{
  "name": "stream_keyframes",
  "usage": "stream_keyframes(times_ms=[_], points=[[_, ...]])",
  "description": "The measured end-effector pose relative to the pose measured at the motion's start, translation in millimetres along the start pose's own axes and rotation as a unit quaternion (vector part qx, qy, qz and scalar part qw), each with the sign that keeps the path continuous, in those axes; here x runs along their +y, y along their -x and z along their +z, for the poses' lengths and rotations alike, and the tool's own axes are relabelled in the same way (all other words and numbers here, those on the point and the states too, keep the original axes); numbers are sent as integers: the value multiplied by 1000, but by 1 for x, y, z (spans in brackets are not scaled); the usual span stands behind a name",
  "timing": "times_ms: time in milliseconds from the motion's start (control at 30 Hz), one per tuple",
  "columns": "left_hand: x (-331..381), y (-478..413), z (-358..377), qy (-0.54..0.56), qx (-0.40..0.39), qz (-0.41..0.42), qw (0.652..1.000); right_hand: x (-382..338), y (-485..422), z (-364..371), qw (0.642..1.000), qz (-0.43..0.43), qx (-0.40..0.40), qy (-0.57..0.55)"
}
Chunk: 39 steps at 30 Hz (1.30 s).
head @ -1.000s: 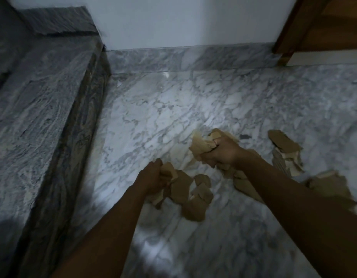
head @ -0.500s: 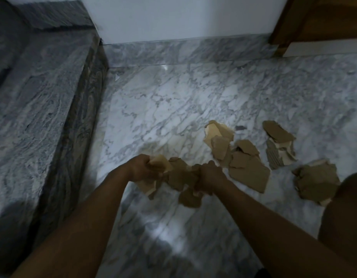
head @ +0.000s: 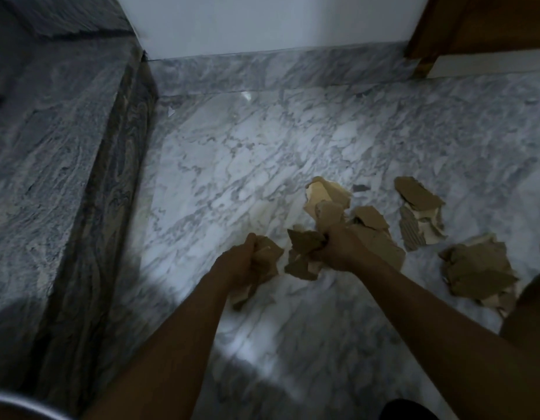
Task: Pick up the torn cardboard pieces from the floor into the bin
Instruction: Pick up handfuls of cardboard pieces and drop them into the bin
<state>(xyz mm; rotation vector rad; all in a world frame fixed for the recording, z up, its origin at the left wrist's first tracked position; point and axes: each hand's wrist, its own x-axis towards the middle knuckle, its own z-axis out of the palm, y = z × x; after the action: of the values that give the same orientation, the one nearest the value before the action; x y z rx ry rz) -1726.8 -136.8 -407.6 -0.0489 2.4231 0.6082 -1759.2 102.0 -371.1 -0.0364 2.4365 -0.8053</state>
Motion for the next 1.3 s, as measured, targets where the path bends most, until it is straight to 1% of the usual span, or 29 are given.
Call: stream_keyframes(times_ms=[67,100,167,267,300,367,433,500,600,633,700,800,900,1000,1100,1167,1233,1300], points=[[0,4,-14,113,15,0,994,-3,3,-10,999,-6,-25,-21],[-3,4,-20,112,30,8,993,-6,3,-12,999,-16,-31,-29],[-13,4,-35,105,43,2,994,-10,0,-10,998,-47,-17,-24],[-32,4,-50,149,44,-26,988,-14,-11,-1,995,-74,52,30],[-35,6,-53,150,47,-32,987,-15,-15,3,990,-81,96,64],[-38,14,-51,167,35,-45,984,-15,-21,13,968,-105,178,144],[-41,18,-43,180,25,-59,982,-16,-23,24,953,-114,199,199],[-44,20,-33,147,40,-56,987,-15,-23,37,954,-112,159,228],[-47,19,-21,86,54,-36,994,-4,-28,60,970,-76,71,220],[-44,19,-16,55,51,-28,997,1,-30,67,973,-66,60,214],[-39,19,-9,8,27,-40,999,11,-35,80,972,-61,63,216],[-41,13,1,-27,49,-31,998,12,-40,80,971,-78,70,216],[-42,10,4,-27,65,-20,997,1,-38,55,979,-88,31,181],[-40,12,3,-24,53,-1,998,-15,-39,18,988,-48,-22,147],[-40,14,-1,10,52,-5,999,-26,-38,-7,984,-30,-89,153],[-40,17,-2,37,51,-1,998,-30,-36,-7,980,-17,-121,159],[-41,22,-1,59,62,-1,996,-27,-36,7,970,-24,-129,203],[-41,23,3,74,69,-6,995,-19,-35,25,958,-57,-91,265]])
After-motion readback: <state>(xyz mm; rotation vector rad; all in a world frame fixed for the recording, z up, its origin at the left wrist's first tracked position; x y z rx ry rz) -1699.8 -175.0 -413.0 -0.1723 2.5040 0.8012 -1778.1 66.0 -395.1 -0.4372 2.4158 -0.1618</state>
